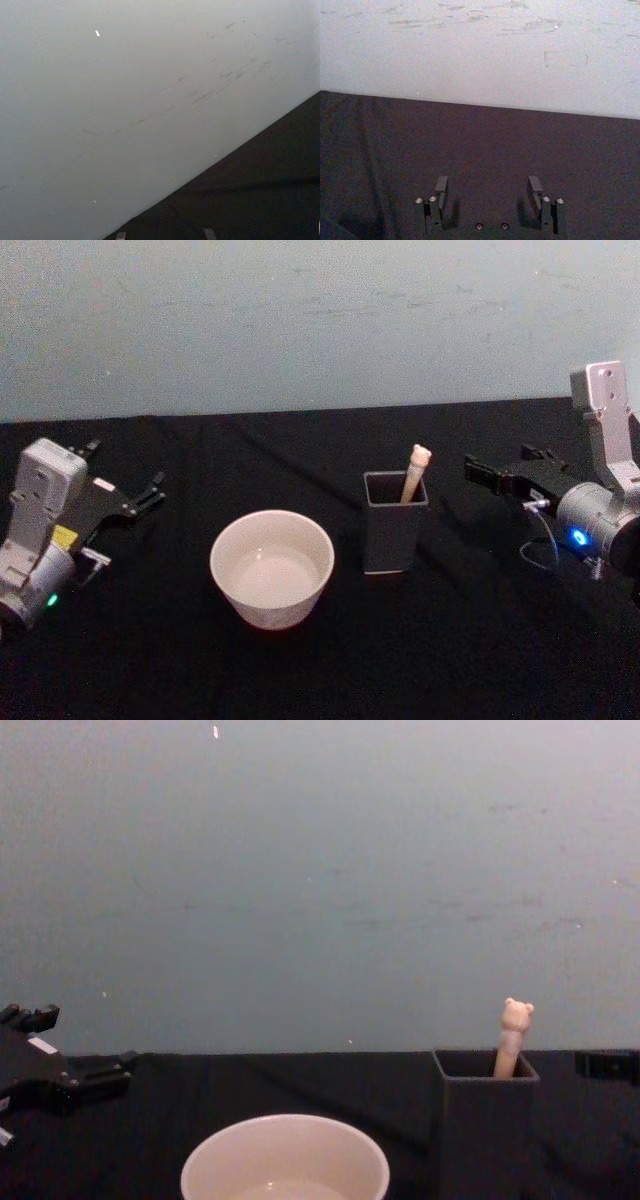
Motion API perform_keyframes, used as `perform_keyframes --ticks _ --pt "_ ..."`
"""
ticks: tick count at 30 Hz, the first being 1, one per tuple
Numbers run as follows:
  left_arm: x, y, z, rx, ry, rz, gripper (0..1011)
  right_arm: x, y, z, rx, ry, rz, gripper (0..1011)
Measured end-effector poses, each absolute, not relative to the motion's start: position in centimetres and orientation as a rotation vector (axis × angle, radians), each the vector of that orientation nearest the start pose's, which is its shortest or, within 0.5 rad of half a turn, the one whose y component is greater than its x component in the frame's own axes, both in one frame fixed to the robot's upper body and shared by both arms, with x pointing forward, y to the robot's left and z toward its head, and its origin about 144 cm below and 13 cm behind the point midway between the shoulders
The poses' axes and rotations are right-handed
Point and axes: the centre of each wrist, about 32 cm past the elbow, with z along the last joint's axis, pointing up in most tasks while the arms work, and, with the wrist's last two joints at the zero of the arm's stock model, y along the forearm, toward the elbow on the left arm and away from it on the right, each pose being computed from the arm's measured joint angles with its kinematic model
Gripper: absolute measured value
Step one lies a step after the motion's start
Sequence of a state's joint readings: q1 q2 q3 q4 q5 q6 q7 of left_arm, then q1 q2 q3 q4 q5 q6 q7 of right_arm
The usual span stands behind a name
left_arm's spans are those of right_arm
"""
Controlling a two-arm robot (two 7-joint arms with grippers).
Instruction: Pick up the stirring spoon with one hand, stir inside the cup, then place it back in its original position.
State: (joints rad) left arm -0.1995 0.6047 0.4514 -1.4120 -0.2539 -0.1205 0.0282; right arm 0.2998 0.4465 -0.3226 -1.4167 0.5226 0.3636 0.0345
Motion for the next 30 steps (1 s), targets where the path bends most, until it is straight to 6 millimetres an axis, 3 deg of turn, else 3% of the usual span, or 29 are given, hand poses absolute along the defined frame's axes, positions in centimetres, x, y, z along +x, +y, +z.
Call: perform_keyframes --ticks 30 --pt "48.86 30.97 113.98 0.304 -0.285 1.248 1002 52.91 -28.51 118.63 -0.275 0.253 -1.301 1002"
